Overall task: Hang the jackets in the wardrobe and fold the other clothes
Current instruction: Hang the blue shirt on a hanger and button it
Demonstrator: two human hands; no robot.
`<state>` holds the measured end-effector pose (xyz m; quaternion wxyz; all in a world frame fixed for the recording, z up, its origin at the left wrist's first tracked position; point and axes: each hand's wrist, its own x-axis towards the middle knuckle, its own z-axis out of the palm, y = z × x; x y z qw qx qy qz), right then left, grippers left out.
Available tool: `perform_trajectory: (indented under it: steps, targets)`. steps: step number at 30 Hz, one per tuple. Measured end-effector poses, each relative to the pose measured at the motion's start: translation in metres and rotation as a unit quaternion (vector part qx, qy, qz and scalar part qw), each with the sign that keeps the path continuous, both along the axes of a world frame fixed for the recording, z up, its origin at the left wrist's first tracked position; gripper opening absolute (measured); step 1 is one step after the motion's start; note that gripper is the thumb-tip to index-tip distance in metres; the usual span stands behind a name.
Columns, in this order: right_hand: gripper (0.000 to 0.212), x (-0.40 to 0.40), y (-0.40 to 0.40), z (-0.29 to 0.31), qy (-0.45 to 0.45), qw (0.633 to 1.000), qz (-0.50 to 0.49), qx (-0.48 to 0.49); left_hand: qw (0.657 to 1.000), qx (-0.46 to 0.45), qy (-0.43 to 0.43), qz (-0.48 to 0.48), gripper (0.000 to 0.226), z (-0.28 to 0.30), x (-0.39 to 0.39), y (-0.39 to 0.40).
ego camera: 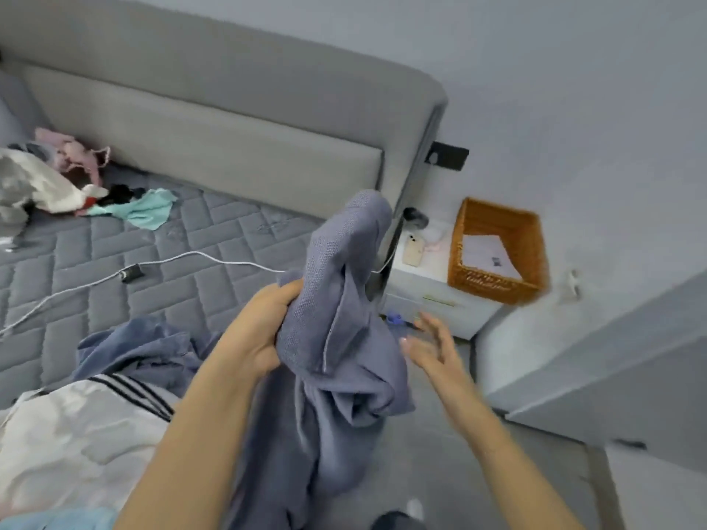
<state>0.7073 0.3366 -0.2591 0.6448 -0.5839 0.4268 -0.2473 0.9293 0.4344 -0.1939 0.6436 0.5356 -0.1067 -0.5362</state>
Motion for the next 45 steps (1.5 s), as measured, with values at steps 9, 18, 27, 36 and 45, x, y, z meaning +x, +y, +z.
perform_trajectory:
  steps: [9, 18, 27, 36, 45]
  targets:
    - [0.023, -0.157, -0.055, 0.099, -0.076, 0.984, -0.08, -0.139, 0.945, 0.013, -0.092, -0.313, 0.022, 0.059, -0.166, -0.101]
    - [0.01, -0.321, -0.089, 0.149, 0.037, 0.904, -0.165, -0.393, 0.894, 0.055, -0.182, -0.406, 0.026, 0.052, -0.305, -0.202]
    - [0.025, -0.385, -0.111, 0.201, 0.1, 0.865, -0.301, -0.388, 0.907, -0.067, -0.315, -0.272, 0.036, 0.049, -0.395, -0.239]
    - [0.051, -0.387, -0.106, 0.251, 0.228, 0.8, -0.411, -0.372, 0.801, -0.254, -0.373, -0.392, 0.079, 0.039, -0.492, -0.192]
    - [0.043, -0.466, -0.055, 0.264, 0.246, 0.715, -0.554, -0.35, 0.722, -0.335, -0.394, -0.46, 0.03, 0.007, -0.475, -0.244]
